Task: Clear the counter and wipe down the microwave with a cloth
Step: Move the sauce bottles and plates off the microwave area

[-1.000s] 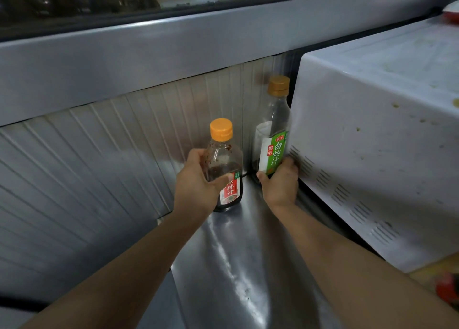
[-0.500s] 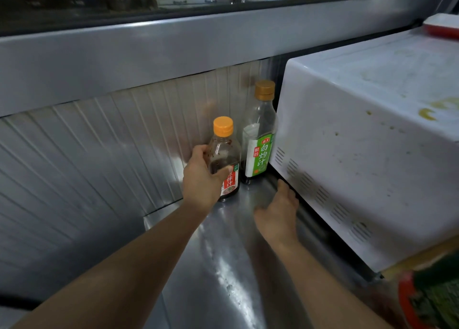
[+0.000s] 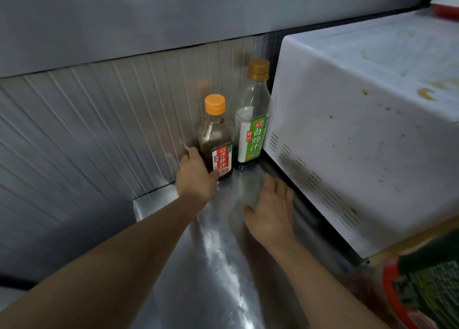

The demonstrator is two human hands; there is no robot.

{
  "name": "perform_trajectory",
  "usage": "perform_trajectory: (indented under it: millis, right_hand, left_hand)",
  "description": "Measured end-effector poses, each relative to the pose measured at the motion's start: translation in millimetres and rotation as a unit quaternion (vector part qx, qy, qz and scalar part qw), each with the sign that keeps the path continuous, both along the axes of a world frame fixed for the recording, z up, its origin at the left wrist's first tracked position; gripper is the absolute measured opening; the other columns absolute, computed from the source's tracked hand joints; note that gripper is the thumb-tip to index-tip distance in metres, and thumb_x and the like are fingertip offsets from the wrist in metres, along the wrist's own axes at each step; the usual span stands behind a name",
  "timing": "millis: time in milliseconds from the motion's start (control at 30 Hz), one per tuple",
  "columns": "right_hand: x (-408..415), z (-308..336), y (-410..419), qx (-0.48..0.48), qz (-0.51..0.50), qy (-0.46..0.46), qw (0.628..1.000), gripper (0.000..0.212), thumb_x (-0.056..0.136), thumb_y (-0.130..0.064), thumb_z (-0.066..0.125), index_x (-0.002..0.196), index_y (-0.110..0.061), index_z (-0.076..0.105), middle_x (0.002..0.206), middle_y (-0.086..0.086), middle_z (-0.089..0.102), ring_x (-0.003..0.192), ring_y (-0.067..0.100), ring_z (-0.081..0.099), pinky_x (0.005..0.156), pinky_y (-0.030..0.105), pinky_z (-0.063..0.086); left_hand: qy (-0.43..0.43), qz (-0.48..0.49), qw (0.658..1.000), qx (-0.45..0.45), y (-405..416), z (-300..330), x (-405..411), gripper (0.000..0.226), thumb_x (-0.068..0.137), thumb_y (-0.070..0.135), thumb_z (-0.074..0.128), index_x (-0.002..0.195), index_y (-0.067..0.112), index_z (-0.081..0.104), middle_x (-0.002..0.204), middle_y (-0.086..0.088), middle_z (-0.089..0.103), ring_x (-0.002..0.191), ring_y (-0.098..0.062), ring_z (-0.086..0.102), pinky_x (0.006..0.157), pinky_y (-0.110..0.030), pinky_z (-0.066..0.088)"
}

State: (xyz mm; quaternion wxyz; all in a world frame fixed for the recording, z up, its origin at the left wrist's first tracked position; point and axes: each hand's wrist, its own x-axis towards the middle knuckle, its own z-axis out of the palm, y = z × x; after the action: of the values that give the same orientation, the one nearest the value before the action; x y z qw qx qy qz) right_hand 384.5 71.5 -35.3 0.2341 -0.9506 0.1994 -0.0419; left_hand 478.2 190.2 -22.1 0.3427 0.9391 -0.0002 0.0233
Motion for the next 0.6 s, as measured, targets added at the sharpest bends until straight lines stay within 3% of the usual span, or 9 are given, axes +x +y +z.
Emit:
perform_trajectory:
  millis: [167, 600]
  right_hand:
    - [-5, -1, 2, -0.050, 0.024, 0.023, 0.998, 0.076, 0.083, -0.027, 0.060, 0.145, -0.014, 0.018, 0.144, 0.007, 0.031, 0.131, 0.027, 0.026, 0.110, 0.032, 0.022]
    - [-18, -4, 9, -0.045, 0.043, 0.027, 0.998, 0.073, 0.083, -0.026, 0.060, 0.144, -0.014, 0.021, 0.147, 0.008, 0.026, 0.132, 0.027, 0.023, 0.112, 0.035, 0.022]
  left_hand:
    - [-0.020, 0.023, 1.000, -0.006, -8, 0, 2, 0.046, 0.076, 0.025, 0.076, 0.107, 0.005, 0.048, 0.109, -0.015, 0.062, 0.099, -0.034, 0.059, 0.081, -0.044, 0.050]
    - [-0.028, 0.023, 0.999, -0.011, -11, -1, -2, 0.045, 0.077, 0.025, 0.076, 0.107, 0.006, 0.048, 0.107, -0.015, 0.063, 0.096, -0.033, 0.061, 0.077, -0.041, 0.050]
